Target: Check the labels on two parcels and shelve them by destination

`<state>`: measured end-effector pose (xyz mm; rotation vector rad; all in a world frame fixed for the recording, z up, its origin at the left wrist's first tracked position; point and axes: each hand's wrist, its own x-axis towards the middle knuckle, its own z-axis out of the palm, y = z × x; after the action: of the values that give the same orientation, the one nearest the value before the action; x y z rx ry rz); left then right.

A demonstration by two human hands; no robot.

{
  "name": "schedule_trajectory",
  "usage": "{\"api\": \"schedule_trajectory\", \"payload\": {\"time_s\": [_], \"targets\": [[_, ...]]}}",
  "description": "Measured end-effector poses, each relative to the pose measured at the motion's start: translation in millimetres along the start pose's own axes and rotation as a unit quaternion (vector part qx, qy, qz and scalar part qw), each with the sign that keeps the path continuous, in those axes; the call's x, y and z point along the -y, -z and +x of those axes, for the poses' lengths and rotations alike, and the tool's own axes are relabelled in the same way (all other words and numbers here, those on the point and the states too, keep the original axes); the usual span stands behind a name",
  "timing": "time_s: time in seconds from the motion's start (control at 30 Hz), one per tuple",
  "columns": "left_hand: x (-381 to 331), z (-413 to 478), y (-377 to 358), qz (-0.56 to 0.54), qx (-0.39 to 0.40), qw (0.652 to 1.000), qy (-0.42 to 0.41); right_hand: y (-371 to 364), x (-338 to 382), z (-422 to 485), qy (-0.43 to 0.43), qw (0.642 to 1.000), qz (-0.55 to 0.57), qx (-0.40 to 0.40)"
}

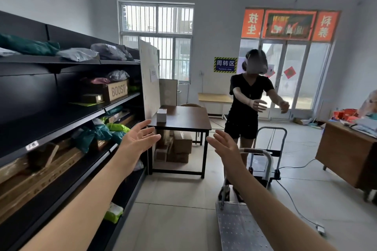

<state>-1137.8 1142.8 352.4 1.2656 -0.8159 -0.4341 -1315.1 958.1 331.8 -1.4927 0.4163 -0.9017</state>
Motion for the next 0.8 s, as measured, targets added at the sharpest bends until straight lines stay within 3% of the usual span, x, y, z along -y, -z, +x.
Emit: {"api": "schedule_trajectory", "payload": {"time_s": [0.53, 0.8], "targets": [[45, 241, 76, -0.014, 0.045, 0.998, -0.032, -78, -47, 211, 0.033, 0.998, -0.020, -0.045], [82, 345, 76, -0.011, 0.043, 0.999, -0.029, -84, -69, 324, 0.044, 0.998, -0.014, -0.043]]}}
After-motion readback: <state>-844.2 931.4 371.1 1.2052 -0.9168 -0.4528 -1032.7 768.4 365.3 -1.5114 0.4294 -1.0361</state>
